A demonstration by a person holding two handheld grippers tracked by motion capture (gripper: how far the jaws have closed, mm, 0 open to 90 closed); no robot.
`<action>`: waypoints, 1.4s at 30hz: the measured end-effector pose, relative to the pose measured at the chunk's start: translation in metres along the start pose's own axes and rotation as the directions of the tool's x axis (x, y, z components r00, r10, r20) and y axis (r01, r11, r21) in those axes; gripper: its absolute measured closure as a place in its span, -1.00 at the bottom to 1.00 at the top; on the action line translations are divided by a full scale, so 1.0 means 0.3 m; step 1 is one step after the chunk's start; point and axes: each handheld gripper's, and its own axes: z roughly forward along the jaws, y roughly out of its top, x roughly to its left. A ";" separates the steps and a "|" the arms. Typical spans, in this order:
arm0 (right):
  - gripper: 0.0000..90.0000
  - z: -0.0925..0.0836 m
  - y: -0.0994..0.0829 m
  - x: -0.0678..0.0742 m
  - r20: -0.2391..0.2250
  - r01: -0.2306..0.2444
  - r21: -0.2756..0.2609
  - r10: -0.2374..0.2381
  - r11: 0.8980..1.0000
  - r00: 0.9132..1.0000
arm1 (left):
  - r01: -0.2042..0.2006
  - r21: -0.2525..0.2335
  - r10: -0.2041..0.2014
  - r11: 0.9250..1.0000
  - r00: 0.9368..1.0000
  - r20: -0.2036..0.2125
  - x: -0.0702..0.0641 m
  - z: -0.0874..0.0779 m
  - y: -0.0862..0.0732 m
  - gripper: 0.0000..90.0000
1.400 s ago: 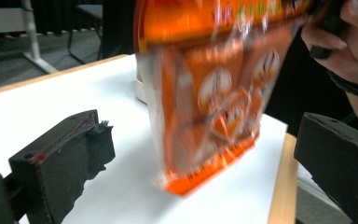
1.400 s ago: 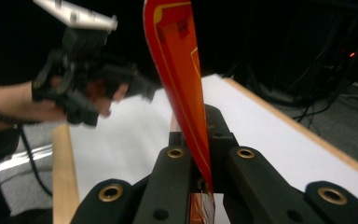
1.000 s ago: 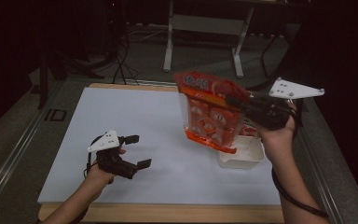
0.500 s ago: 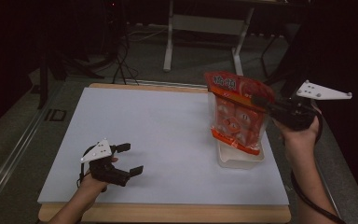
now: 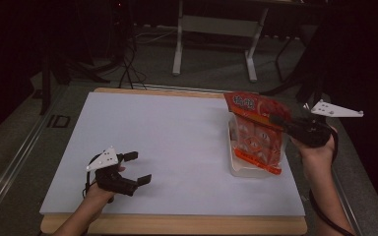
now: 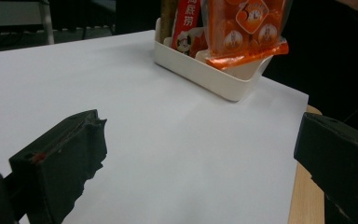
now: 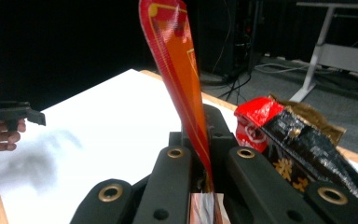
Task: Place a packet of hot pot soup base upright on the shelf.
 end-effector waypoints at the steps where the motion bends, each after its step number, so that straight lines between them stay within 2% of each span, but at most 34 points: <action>1: 1.00 0.005 -0.008 -0.005 -0.003 -0.008 0.001 0.008 1.000 1.000 | 0.002 -0.001 -0.002 1.000 1.000 0.001 0.001 -0.001 -0.001 -0.98; 6: 1.00 0.025 -0.039 -0.020 -0.018 -0.037 0.004 0.037 0.999 0.999 | 0.010 -0.005 -0.010 1.000 1.000 0.000 0.006 -0.003 -0.005 -0.98; 9: 1.00 0.041 -0.059 -0.023 -0.014 -0.037 0.008 0.037 0.999 0.999 | 0.011 -0.001 -0.011 1.000 1.000 -0.003 0.008 -0.002 -0.008 -0.98; 12: 1.00 0.064 -0.086 -0.033 -0.016 -0.059 0.030 0.060 0.998 0.998 | 0.017 0.000 -0.017 1.000 1.000 -0.004 0.011 -0.002 -0.012 -0.98; 15: 1.00 0.077 -0.115 -0.047 -0.027 -0.093 0.025 0.094 0.995 0.995 | 0.020 0.002 -0.020 1.000 1.000 -0.006 0.015 -0.002 -0.014 -0.98; 23: 1.00 0.054 -0.165 -0.082 -0.031 -0.145 -0.010 0.144 0.989 0.989 | 0.025 0.002 -0.025 1.000 1.000 -0.003 0.016 0.003 -0.016 -0.98; 29: 0.99 0.046 -0.218 -0.105 -0.016 -0.168 -0.010 0.168 0.986 0.986 | 0.034 -0.001 -0.034 0.999 0.999 -0.006 0.021 0.002 -0.018 -0.98; 32: 0.99 0.040 -0.236 -0.113 -0.029 -0.190 -0.021 0.190 0.981 0.981 | 0.039 0.003 -0.039 0.999 0.999 -0.007 0.022 0.003 -0.020 -0.98; 40: 0.97 0.034 -0.260 -0.135 -0.018 -0.203 -0.023 0.203 0.979 0.979 | 0.042 0.007 -0.042 0.999 0.999 -0.002 0.021 0.007 -0.023 -0.98; 42: 0.97 0.032 -0.255 -0.139 0.005 -0.195 -0.023 0.195 0.981 0.981 | 0.045 0.005 -0.045 0.999 0.999 -0.004 0.022 0.006 -0.023 -0.98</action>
